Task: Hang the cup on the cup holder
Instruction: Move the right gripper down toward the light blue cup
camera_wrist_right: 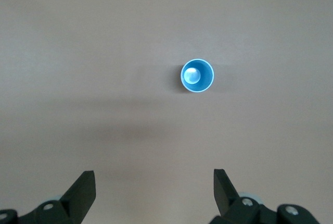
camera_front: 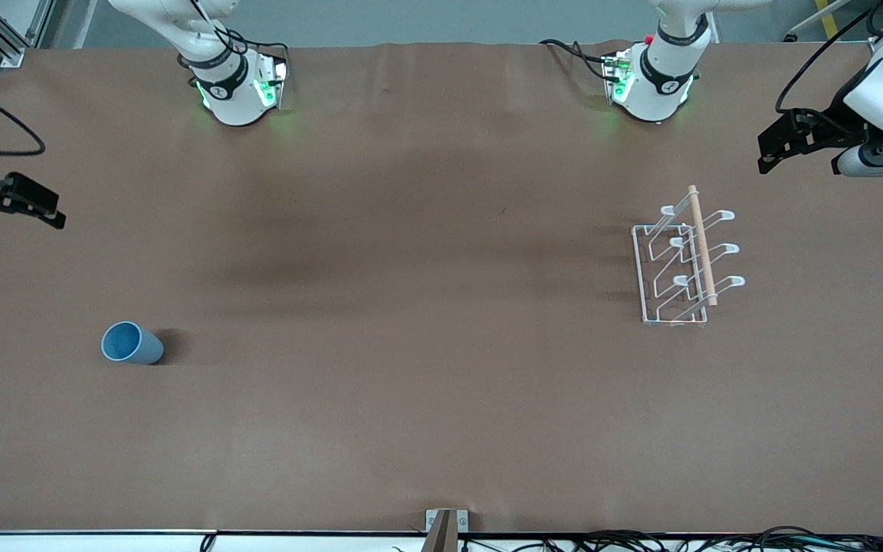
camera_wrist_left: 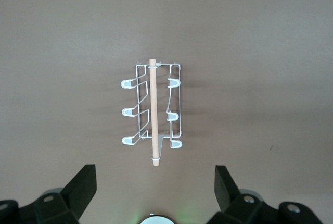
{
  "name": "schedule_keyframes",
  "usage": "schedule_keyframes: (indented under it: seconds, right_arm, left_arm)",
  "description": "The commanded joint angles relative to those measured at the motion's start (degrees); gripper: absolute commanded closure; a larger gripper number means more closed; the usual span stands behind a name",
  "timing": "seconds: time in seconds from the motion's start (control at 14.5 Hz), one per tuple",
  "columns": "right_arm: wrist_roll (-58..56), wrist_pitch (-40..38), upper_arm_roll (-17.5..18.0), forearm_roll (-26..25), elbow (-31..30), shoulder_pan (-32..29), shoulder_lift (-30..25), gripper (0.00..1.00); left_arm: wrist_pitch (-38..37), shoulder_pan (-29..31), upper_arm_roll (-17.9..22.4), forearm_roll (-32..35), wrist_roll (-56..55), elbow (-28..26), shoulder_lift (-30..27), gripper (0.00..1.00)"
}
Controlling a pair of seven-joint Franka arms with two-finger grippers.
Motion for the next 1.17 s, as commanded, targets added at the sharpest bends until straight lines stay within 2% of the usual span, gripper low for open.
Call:
schedule_keyframes:
  seconds: [0.0, 0.41, 0.76, 1.11]
  right_arm:
    - [-0.92, 5.57, 0.42, 0.92, -3.39, -1.90, 3.01, 0.00]
    - [-6.54, 14.02, 0.50, 0.74, -4.11, -6.99, 12.59, 0.00]
    - [-6.99, 20.35, 0.50, 0.74, -4.37, -8.40, 20.06, 0.00]
    - [-6.90, 30.71, 0.50, 0.74, -10.42, -7.97, 22.62, 0.00]
  left_arm:
    - [0.00, -0.12, -0.18, -0.13, 0.90, 1.45, 0.88, 0.00]
    - [0.00, -0.47, -0.35, -0.48, 0.98, 1.45, 0.88, 0.00]
    - [0.00, -0.47, -0.35, -0.57, 0.90, 1.45, 0.88, 0.00]
    - [0.00, -0.65, -0.35, -0.57, 0.81, 1.45, 0.97, 0.00]
